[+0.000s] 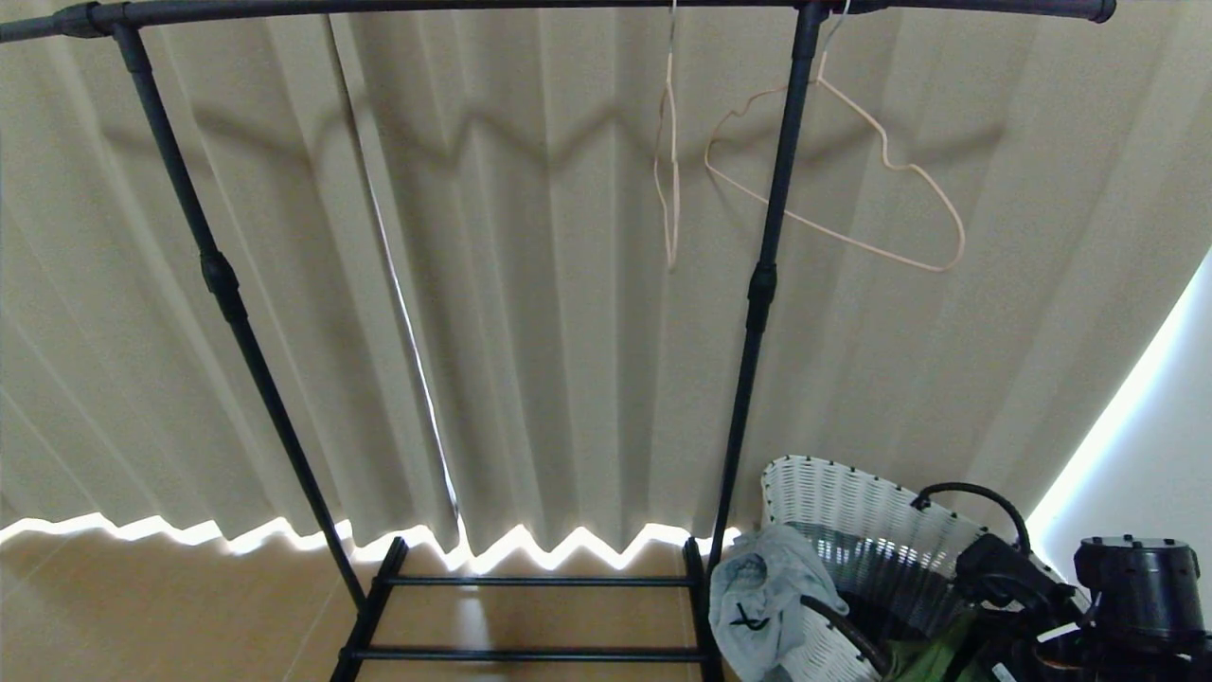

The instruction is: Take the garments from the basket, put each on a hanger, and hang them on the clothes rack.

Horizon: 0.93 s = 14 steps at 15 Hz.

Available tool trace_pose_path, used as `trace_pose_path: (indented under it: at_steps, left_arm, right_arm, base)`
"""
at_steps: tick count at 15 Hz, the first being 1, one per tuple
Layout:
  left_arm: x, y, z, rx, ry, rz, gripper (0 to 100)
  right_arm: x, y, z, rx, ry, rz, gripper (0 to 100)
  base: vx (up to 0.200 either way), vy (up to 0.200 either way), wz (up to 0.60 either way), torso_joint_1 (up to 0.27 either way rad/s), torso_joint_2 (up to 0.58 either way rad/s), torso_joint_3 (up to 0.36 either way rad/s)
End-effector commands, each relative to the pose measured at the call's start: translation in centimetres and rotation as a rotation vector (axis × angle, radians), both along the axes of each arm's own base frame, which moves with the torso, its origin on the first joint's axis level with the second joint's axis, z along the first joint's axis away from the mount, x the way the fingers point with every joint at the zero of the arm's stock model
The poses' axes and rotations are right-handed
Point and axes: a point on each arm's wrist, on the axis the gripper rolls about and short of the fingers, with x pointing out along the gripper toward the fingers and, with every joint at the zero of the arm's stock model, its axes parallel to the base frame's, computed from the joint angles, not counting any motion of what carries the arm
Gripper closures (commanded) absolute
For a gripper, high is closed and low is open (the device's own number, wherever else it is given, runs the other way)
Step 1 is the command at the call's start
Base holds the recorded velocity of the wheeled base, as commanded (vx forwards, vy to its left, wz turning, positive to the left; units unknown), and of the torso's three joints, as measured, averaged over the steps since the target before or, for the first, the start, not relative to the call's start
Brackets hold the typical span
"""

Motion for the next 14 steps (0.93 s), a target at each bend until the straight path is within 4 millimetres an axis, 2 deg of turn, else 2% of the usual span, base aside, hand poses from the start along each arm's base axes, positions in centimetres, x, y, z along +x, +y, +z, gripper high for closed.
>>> trace_pose_path:
  at_steps: [1,2,3,5,6,7,9,10,12,14]
  left_arm:
    - [0.0,0.0,0.0,0.000,0.000,-0.001,0]
    - [0.0,0.0,0.0,0.000,0.000,-0.001,0]
    - [0.0,0.0,0.0,0.003,0.000,-0.001,0]
    - [0.0,0.0,0.0,0.006,0.000,-0.002,0]
    - [0.0,0.0,0.0,0.006,0.000,-0.002,0]
    - [0.0,0.0,0.0,0.004,0.000,-0.002,0]
    - [0.0,0.0,0.0,0.001,0.000,-0.003,0]
    - [0.0,0.0,0.0,0.001,0.000,-0.003,0]
    - [0.0,0.0,0.0,0.001,0.000,-0.008,0]
    - [0.0,0.0,0.0,0.001,0.000,-0.009,0]
  right_arm:
    - [-1.3,-0.1,4.4,0.011,-0.239,-0.009,100]
    - [-1.5,-0.1,4.9,0.011,-0.264,-0.012,100]
    - [-2.2,-0.2,6.3,0.012,-0.327,-0.013,100]
    - [-2.2,-0.2,9.4,0.014,-0.416,-0.013,100]
    - [-2.2,-0.2,9.6,0.014,-0.419,-0.013,100]
    - [-3.4,-0.1,14.1,0.030,-0.449,-0.015,100]
    - [-5.5,0.0,17.1,0.089,-0.422,-0.018,100]
    - [-7.2,0.2,18.9,0.170,-0.402,-0.020,100]
    - [-8.4,0.8,19.9,0.329,-0.411,-0.037,100]
    - [-8.6,1.0,20.1,0.370,-0.415,-0.037,100]
  base:
    - [0.000,0.000,0.00,0.000,0.00,0.000]
    - [0.000,0.000,0.00,0.000,0.00,0.000]
    - [0.000,0.000,0.00,0.000,0.00,0.000]
    - [0.000,0.000,0.00,0.000,0.00,0.000]
    - [0.000,0.000,0.00,0.000,0.00,0.000]
    - [0.000,0.000,0.00,0.000,0.00,0.000]
    - [0.000,0.000,0.00,0.000,0.00,0.000]
    - [0.000,0.000,0.00,0.000,0.00,0.000]
    - [0.000,0.000,0.00,0.000,0.00,0.000]
    - [0.000,0.000,0.00,0.000,0.00,0.000]
